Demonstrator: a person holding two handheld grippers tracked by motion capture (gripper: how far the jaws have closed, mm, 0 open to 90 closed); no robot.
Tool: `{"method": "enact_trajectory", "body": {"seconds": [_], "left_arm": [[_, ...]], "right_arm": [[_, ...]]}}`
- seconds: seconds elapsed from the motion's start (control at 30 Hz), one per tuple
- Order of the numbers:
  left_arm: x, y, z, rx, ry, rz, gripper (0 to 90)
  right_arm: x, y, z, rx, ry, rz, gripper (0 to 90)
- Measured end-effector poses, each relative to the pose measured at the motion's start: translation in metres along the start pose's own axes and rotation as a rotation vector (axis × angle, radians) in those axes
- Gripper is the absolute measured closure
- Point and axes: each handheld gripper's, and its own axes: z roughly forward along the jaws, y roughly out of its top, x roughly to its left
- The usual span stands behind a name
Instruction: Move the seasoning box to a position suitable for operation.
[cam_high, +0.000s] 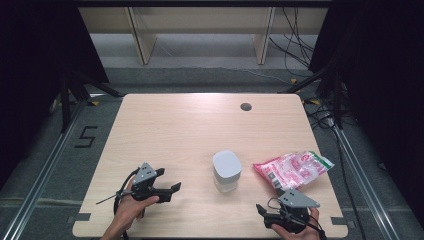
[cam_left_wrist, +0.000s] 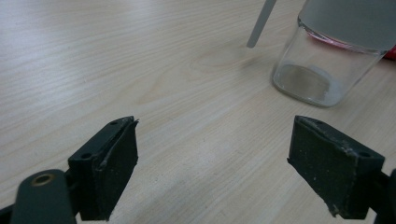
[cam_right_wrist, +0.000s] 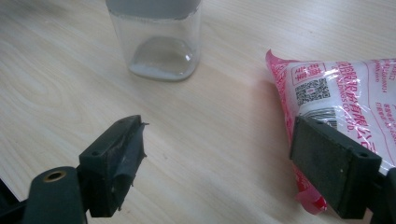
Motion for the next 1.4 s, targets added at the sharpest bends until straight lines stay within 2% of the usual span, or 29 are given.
{"method": "enact_trajectory", "body": {"seconds": [0.03,0.07,0.1,0.13,0.17,0.2,0.23,0.27,0.43,0.5,0.53,0.57,0.63,0.67,0.73,0.77,0.8,0.83,0.9,0.97,1.03,1.13,1.2,1.23,1.3,1.4], "left_arm": [[0.000,0.000,0.000,0.003,0.004,0.001,14.7],[0.002,0.001,0.000,0.002,0.000,0.033,14.7],[0.002,0.001,0.000,0.002,0.000,0.033,14.7],[0.000,0.000,0.001,-0.003,-0.001,0.008,14.7],[0.001,0.000,0.001,0.003,0.002,0.012,14.7],[0.000,0.000,0.001,-0.006,-0.001,0.005,14.8],[0.000,0.000,0.001,-0.006,-0.001,0.005,14.8],[0.000,0.001,0.001,0.003,0.000,0.017,14.7],[-0.001,0.003,0.006,0.003,0.004,0.034,15.7],[0.001,0.004,0.010,0.020,-0.014,0.045,19.1],[0.002,0.006,0.012,0.019,-0.020,0.040,21.0],[0.003,0.008,0.012,0.015,-0.018,0.046,21.6],[0.004,0.009,0.013,0.012,-0.019,0.050,24.8],[0.004,0.015,0.015,0.003,-0.024,0.072,25.6],[0.004,0.021,0.018,-0.012,-0.018,0.083,26.8],[0.004,0.021,0.018,-0.012,-0.018,0.083,27.2],[0.004,0.027,0.022,-0.022,-0.023,0.112,28.4],[0.004,0.027,0.022,-0.022,-0.023,0.112,30.4],[0.001,0.037,0.031,-0.043,-0.027,0.142,32.9],[-0.001,0.040,0.035,-0.044,-0.030,0.157,36.8],[-0.004,0.048,0.046,-0.052,-0.040,0.189,39.0],[-0.008,0.053,0.057,-0.051,-0.037,0.213,44.8],[-0.010,0.056,0.065,-0.049,-0.061,0.227,47.3],[-0.011,0.058,0.068,-0.052,-0.071,0.244,49.4],[-0.014,0.060,0.076,-0.050,-0.101,0.250,52.0],[-0.016,0.062,0.085,-0.053,-0.145,0.229,54.9]], "right_arm": [[0.000,0.000,0.000,-0.005,-0.011,0.002,19.3],[0.001,0.000,-0.001,-0.016,-0.036,0.004,19.7],[0.001,0.000,-0.001,-0.008,-0.021,0.010,19.9],[0.002,0.000,-0.001,-0.008,-0.030,0.017,20.0],[0.001,0.000,0.001,-0.010,0.001,0.006,20.2],[0.000,0.000,0.001,-0.001,0.012,-0.006,20.2],[0.002,0.000,0.000,-0.003,-0.017,0.001,20.4],[0.002,0.000,0.000,-0.007,-0.025,-0.004,20.4],[0.003,0.000,0.000,-0.004,-0.016,0.007,20.4],[0.002,0.001,0.000,-0.016,-0.025,0.000,20.4],[0.006,0.000,0.000,0.005,-0.016,0.047,20.4],[0.002,0.000,0.001,-0.010,-0.014,0.005,20.4],[0.002,0.001,0.001,-0.014,-0.018,-0.001,20.4],[0.002,0.001,0.001,-0.013,-0.016,0.002,20.4],[0.001,0.001,0.002,-0.018,-0.001,-0.004,20.5],[0.001,0.001,0.002,-0.018,-0.001,-0.004,20.5],[0.002,0.001,0.001,-0.021,-0.018,0.003,20.4],[0.002,0.001,0.001,-0.021,-0.018,0.003,20.4],[0.002,0.001,0.001,-0.009,0.012,0.005,20.4],[0.002,0.001,0.001,-0.015,-0.002,0.007,20.4],[0.002,0.001,0.001,-0.024,-0.021,-0.007,20.4],[0.002,0.001,0.002,-0.019,0.000,0.000,20.5],[0.002,0.001,0.002,-0.013,0.005,0.001,20.6],[0.002,0.001,0.002,-0.022,-0.008,0.004,20.6],[0.001,0.001,0.002,-0.013,0.000,-0.017,20.8],[0.001,0.001,0.003,-0.019,-0.001,0.002,21.0]]}}
